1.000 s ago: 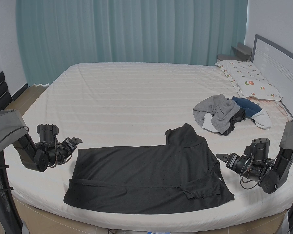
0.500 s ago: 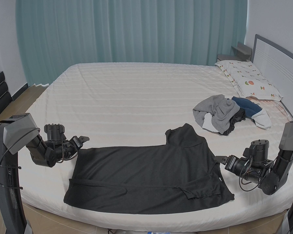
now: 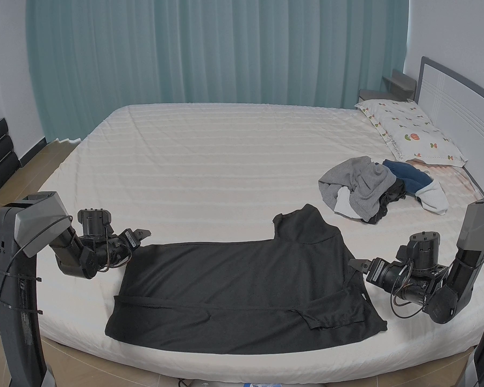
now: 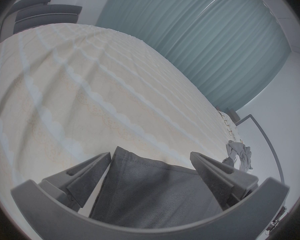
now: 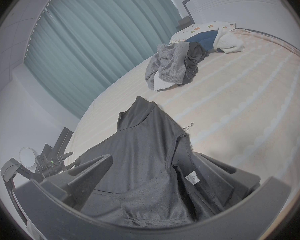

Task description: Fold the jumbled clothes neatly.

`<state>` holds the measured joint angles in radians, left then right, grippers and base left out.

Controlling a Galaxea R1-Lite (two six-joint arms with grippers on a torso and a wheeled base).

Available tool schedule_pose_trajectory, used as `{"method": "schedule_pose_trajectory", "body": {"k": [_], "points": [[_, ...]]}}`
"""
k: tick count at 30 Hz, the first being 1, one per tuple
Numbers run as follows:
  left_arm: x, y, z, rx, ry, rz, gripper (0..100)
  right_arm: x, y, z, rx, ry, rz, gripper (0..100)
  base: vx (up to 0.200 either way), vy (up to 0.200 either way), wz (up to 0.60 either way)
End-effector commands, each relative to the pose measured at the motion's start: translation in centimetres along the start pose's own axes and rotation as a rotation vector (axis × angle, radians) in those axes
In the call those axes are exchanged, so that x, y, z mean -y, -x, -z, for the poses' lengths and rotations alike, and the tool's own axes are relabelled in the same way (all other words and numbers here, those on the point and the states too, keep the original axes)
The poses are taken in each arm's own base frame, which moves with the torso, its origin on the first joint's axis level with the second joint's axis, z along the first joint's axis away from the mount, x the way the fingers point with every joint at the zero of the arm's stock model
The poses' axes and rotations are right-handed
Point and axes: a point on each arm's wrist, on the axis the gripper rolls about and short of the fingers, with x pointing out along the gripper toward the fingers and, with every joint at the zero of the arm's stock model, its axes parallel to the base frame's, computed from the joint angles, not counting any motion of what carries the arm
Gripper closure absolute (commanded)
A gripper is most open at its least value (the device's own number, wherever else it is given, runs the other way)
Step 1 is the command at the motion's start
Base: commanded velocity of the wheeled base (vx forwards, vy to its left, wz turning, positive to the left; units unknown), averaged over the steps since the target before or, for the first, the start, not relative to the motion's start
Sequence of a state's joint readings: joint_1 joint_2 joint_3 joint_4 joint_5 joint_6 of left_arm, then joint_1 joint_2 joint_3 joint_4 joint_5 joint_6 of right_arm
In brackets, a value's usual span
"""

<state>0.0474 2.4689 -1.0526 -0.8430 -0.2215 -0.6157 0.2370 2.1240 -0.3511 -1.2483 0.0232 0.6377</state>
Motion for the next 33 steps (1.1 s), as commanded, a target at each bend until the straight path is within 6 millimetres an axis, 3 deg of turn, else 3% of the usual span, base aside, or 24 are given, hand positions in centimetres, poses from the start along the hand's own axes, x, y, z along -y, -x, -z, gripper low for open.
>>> {"method": "schedule_pose_trajectory", "body": {"k": [1, 9, 10, 17, 22, 29, 30, 31, 33], "points": [[-0.5, -0.1, -0.1, 0.009, 0.002, -0.006, 0, -0.1, -0.1, 0.1, -0.002, 0.003, -0.003, 0, 0.0, 0.0, 0.0], [-0.1, -0.2, 0.5, -0.005, -0.003, 0.0, 0, -0.1, -0.6, 0.0, -0.002, -0.001, -0.005, 0, 0.0, 0.0, 0.0], [-0.2, -0.2, 0.5, -0.004, -0.002, -0.003, 100, 0.0, -0.7, 0.0, -0.002, -0.002, -0.008, 0, 0.0, 0.0, 0.0], [-0.3, -0.1, 0.5, 0.01, 0.005, -0.028, 100, -0.2, -1.9, -0.6, 0.009, -0.003, -0.019, 0, 0.0, 0.0, 0.0], [-0.3, 0.2, 0.2, 0.04, 0.034, -0.057, 100, -1.1, -6.3, -2.1, 0.006, -0.005, 0.005, 0, 0.0, 0.0, 0.0], [0.7, 1.6, -0.4, 0.058, 0.075, -0.044, 100, -1.8, -9.2, -3.7, 0.014, -0.005, 0.004, 0, 0.0, 0.0, 0.0], [0.7, 1.8, -0.3, 0.053, 0.076, -0.046, 100, -1.9, -10.7, -4.5, 0.031, -0.005, 0.003, 0, 0.0, 0.0, 0.0], [0.7, 1.8, -0.3, 0.053, 0.076, -0.046, 100, -1.9, -10.7, -4.5, 0.031, -0.005, 0.003, 0, 0.0, 0.0, 0.0], [0.8, 1.9, -0.3, 0.053, 0.073, -0.046, 100, -2.0, -12.8, -5.2, 0.007, -0.004, 0.024, 0, 0.0, 0.0, 0.0]]}}
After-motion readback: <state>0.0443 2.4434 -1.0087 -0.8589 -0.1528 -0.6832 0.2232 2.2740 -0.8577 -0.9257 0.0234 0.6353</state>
